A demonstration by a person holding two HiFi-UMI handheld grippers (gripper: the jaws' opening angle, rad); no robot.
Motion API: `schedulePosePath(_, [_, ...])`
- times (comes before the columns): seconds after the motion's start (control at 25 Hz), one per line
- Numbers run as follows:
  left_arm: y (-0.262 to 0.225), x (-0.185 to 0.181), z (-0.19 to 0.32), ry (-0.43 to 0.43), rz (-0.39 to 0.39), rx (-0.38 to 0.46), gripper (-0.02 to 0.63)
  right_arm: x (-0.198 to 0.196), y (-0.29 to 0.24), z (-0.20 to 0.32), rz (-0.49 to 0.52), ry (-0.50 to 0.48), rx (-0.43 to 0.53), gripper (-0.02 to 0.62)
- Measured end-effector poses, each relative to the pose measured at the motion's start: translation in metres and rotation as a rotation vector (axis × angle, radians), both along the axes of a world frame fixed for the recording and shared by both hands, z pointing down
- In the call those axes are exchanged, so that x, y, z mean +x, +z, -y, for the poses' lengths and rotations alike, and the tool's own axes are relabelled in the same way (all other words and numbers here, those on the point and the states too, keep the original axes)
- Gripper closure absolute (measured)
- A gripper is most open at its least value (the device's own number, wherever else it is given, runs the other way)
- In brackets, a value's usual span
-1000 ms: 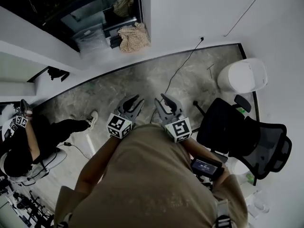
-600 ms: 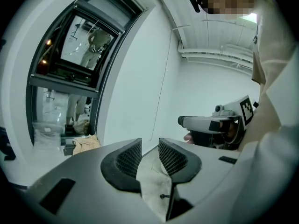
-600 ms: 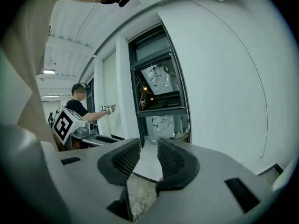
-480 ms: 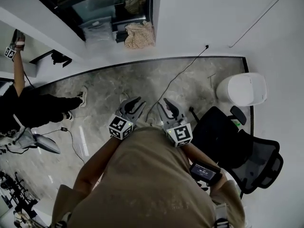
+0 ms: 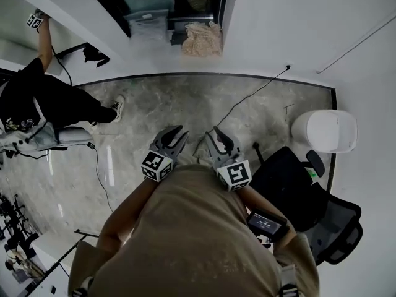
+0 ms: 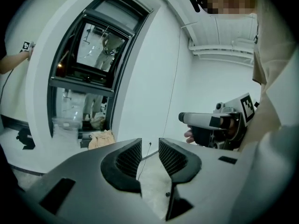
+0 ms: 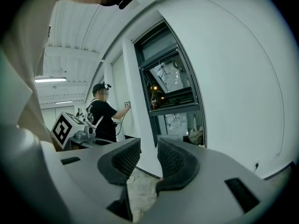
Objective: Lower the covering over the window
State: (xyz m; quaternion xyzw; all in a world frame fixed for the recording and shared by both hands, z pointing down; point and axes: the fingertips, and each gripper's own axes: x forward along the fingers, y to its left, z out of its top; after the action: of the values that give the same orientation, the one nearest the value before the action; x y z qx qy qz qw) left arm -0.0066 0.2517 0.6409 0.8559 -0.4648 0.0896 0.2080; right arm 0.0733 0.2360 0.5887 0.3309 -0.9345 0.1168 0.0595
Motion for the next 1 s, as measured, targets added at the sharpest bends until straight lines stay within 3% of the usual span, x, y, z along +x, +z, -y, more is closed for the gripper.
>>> schedulePosePath(0.24, [-0.008, -0.014, -0.001, -0.034, 0.02, 0.014, 0.482, -0.024, -0.011, 0.005, 0.002, -0.058, 0.02, 0.489])
schedulePosePath(0.6, [-0.004, -0.072, 0.001, -0.082, 0.004, 0.007, 0.486, -0.081, -0.009, 0.004, -0.024, -0.107, 0.02, 0.489])
schedulePosePath(0.68, [-0.003, -0.078, 0.002, -0.061, -0.004, 0.01, 0.495, -0.082, -0.004, 0.005, -0.061, -0.057, 0.008, 0.489])
schedulePosePath(0.84, [-0.005, -0.094, 0.004, -0.011, 0.006, 0.022, 0.55, -0.056, 0.018, 0.019, -0.22, 0.215, -0.056, 0.489])
schedulePosePath(1.0, [-0.008, -0.116, 0.005, 0.034, 0.006, 0.019, 0.589, -0.062, 0.019, 0.01, -0.21, 0.308, -0.094, 0.489])
